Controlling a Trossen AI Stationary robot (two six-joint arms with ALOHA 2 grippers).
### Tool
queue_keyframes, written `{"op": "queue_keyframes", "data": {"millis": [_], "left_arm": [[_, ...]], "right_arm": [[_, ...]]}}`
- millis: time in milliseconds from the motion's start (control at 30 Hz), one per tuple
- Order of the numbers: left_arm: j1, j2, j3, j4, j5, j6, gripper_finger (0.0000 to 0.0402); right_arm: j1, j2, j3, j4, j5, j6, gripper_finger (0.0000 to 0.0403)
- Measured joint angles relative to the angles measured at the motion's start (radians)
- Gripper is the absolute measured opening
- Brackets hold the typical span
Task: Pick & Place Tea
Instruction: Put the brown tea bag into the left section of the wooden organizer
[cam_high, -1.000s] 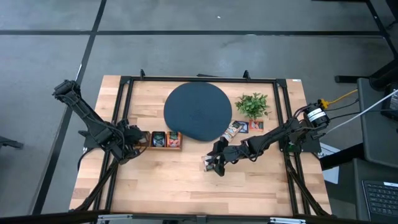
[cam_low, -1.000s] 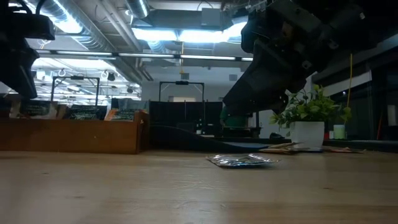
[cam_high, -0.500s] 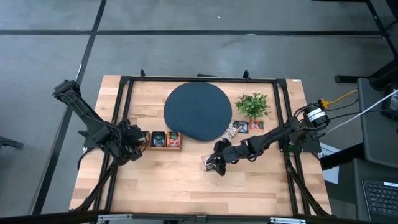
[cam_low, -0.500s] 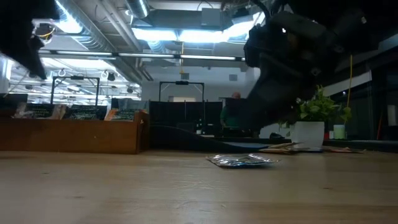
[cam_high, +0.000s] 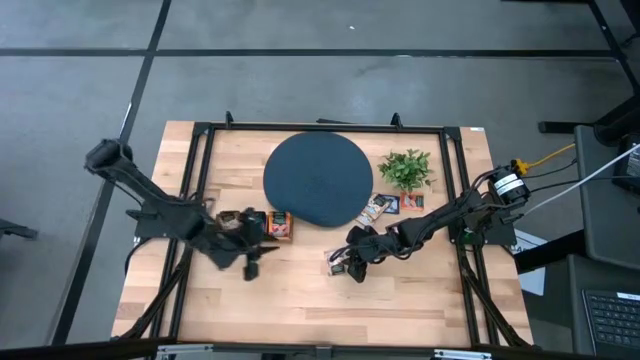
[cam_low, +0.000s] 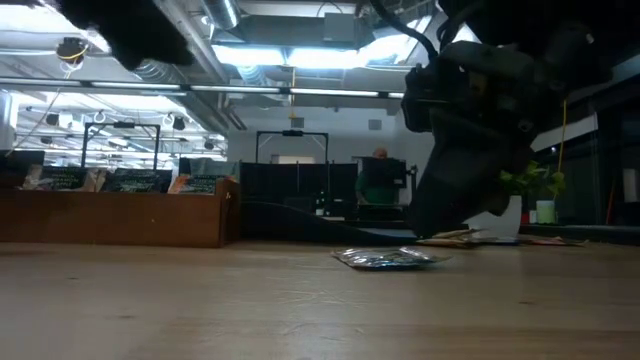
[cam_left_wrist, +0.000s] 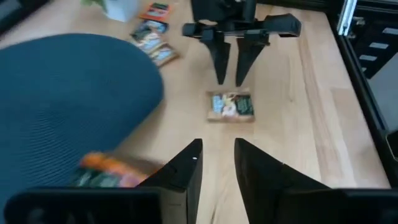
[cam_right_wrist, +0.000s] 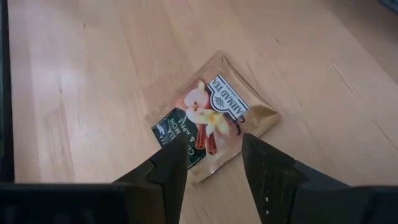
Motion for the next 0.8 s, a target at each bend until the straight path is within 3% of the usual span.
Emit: {"op": "queue_keyframes", "data": {"millis": [300,633,800], "left_arm": [[0.160,0.328,0.005,0.512,0.324,0.101,0.0065],[0.213,0.594,0.188,0.522,0.305,0.205,0.0012],[0.241,0.711,0.294,0.415,0.306,0.222,0.0004]], "right_arm": [[0.004,0.000,0.000,-0.029,-0.052,0.084,0.0154],[0.004,-0.001,0.001,-0.111,-0.104,0.184,0.0154],[0.004,-0.001,0.001,-0.116,-0.105,0.200,0.0154]]}}
